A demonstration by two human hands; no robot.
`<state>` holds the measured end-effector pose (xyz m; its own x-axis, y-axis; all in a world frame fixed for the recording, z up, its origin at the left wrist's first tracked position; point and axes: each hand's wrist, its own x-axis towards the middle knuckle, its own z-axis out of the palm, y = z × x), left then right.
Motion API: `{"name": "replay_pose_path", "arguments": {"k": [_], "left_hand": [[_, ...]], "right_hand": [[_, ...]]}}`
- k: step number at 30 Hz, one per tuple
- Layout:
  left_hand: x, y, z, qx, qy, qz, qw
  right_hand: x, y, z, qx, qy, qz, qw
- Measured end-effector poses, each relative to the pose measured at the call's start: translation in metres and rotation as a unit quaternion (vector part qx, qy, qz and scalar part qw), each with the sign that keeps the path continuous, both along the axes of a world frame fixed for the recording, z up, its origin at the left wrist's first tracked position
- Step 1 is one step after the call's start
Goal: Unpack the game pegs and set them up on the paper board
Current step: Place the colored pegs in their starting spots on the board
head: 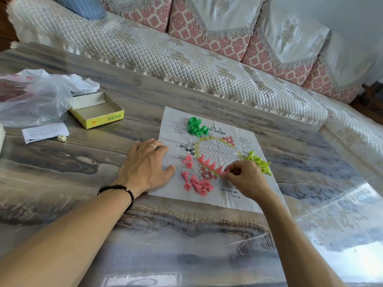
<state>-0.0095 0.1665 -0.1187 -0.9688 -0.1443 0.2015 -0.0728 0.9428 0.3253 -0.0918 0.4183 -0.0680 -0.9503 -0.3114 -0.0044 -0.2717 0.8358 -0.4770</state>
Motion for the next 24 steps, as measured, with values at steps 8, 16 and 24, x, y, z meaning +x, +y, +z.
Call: {"name": "replay_pose_path", "arguments": {"k": [8, 16, 24], "left_hand": [[0.000, 0.000, 0.000, -0.006, -0.003, 0.001, 1.000], [-0.001, 0.000, -0.001, -0.004, -0.004, 0.001, 1.000], [-0.001, 0.001, 0.000, -0.008, -0.006, 0.004, 1.000]], "right_hand": [[0.002, 0.000, -0.007, 0.019, 0.011, -0.009, 1.000], [0.001, 0.004, -0.010, 0.020, 0.016, -0.009, 1.000], [0.015, -0.018, 0.017, -0.054, 0.105, 0.017, 0.993]]}}
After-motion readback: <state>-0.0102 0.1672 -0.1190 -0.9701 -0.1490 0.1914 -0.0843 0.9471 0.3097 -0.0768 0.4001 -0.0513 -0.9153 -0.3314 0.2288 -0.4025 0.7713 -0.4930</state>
